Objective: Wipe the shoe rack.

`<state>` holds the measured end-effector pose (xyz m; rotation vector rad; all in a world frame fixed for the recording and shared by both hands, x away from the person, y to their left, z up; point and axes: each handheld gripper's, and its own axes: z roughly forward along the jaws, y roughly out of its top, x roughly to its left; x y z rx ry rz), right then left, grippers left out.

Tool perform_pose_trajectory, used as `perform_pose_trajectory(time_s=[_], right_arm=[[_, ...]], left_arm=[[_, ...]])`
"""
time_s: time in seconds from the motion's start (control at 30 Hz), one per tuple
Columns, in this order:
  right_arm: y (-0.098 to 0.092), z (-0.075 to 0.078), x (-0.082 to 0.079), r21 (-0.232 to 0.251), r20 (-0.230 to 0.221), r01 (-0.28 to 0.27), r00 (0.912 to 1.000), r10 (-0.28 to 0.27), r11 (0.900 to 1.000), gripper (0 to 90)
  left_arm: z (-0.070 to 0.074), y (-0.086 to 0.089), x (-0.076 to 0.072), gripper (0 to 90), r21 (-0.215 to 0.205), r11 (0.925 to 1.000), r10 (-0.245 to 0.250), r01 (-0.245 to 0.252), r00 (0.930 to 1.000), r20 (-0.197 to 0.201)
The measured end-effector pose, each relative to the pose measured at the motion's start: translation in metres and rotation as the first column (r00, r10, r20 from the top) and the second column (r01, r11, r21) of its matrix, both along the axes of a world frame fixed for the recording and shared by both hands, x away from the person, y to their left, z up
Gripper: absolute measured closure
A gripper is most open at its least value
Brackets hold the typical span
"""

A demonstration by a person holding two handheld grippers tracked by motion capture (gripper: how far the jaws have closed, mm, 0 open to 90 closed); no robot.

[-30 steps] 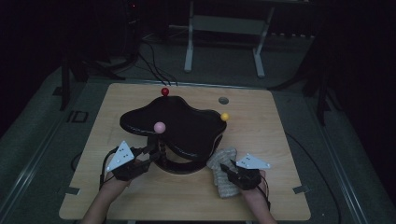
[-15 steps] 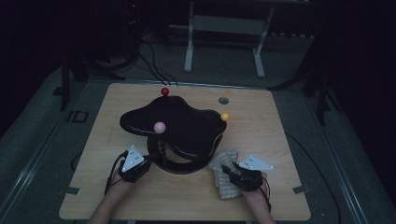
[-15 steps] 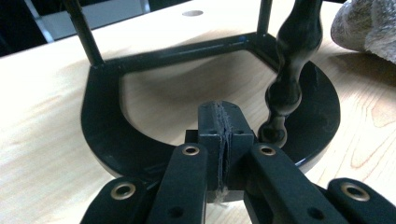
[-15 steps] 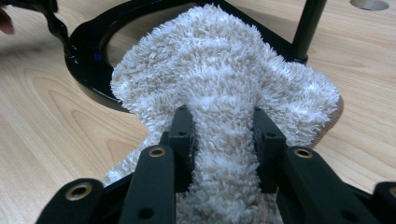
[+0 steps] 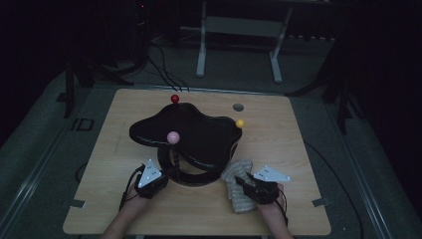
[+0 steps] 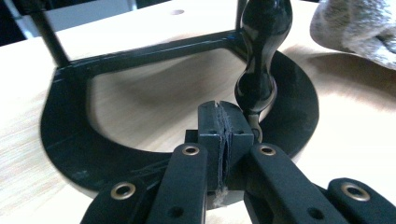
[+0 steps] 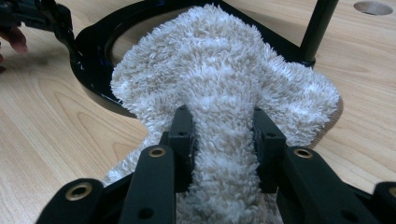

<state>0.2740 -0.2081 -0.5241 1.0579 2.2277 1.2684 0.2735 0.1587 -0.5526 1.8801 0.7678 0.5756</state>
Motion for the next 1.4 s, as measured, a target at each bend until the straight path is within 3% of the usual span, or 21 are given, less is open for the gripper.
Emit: perform_pose_trajectory(time_s=[0.43,0.63,0.8,1.2,1.23,1.27,1.3,1.4], right_arm=[[-0.003,0.007,-0.006,-0.008,0.006,-0.012,0.9999,0.012,1.0,67.4],[-0.003,0.006,-0.008,-0.003,0.002,-0.013,0.9999,0.013,1.0,67.3],[-0.005,0.005,-0.009,-0.001,0.0,-0.012,0.9999,0.012,1.0,67.4],[-0.008,0.007,-0.012,0.008,0.008,-0.007,0.9999,0.007,1.0,67.4],[-0.007,0.006,-0.012,0.013,0.007,-0.006,1.0,0.006,1.0,67.3],[-0.007,0.006,-0.012,0.013,0.007,-0.006,1.0,0.006,1.0,67.3],[-0.007,0.006,-0.012,0.012,0.006,-0.007,1.0,0.007,1.0,67.4],[-0.008,0.008,-0.013,0.013,0.012,-0.01,0.9999,0.01,1.0,67.4]], left_arm=[[-0.001,-0.027,-0.01,87.5,-0.019,0.9987,-0.047,0.046,0.9988,-0.013],[0.0,-0.041,-0.017,87.3,0.041,0.9967,-0.071,0.07,0.9972,0.023],[0.001,-0.052,-0.02,87.2,0.025,0.9948,-0.099,0.099,0.9951,0.007],[0.003,-0.091,-0.031,86.3,0.04,0.9732,-0.227,0.227,0.9739,0.006],[0.004,-0.092,-0.027,85.4,0.076,0.9555,-0.288,0.285,0.9569,0.034],[0.003,-0.095,-0.03,85.4,0.046,0.9624,-0.269,0.268,0.9632,0.011],[0.003,-0.097,-0.032,85.4,0.041,0.9638,-0.264,0.264,0.9644,0.008],[0.005,-0.091,-0.033,84.5,0.054,0.9552,-0.293,0.291,0.9558,0.026]])
